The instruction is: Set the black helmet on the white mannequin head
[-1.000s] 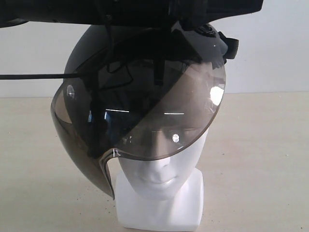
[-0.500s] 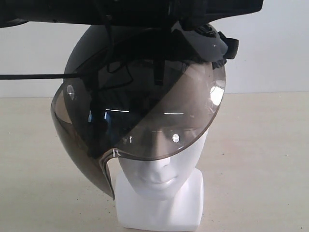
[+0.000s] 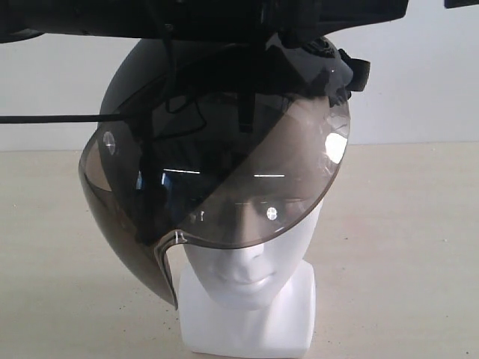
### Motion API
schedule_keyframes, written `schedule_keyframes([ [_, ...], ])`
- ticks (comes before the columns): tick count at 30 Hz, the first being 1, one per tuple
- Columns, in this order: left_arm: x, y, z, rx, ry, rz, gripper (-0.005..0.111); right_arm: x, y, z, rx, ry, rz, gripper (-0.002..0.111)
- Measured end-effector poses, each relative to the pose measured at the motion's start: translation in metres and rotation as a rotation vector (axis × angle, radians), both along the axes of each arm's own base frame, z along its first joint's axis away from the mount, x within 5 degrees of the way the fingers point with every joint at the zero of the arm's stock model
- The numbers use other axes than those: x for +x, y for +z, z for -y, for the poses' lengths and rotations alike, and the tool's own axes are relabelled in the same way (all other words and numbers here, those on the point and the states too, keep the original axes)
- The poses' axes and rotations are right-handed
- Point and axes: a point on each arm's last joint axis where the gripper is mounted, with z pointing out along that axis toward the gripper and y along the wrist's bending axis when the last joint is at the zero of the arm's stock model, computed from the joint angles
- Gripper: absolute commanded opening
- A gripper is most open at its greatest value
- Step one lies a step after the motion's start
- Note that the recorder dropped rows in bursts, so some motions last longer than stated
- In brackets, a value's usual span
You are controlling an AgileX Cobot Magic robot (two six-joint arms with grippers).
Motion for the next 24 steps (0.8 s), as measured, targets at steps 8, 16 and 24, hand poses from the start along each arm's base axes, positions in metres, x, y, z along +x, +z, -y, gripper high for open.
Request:
schedule_keyframes([
  [8,-0.003,-0.001,0.001,-0.002,-0.044,0.003,0.004,-0.003,-0.008,-0.016,-0.050,-0.002,-0.094,0.049],
  [16,-0.009,-0.003,0.005,0.010,-0.103,0.008,0.004,-0.001,-0.023,-0.017,-0.011,-0.015,-0.177,0.049],
  [24,-0.010,-0.003,0.004,0.020,-0.100,0.011,0.004,-0.004,-0.024,-0.032,0.073,0.047,-0.194,0.049],
])
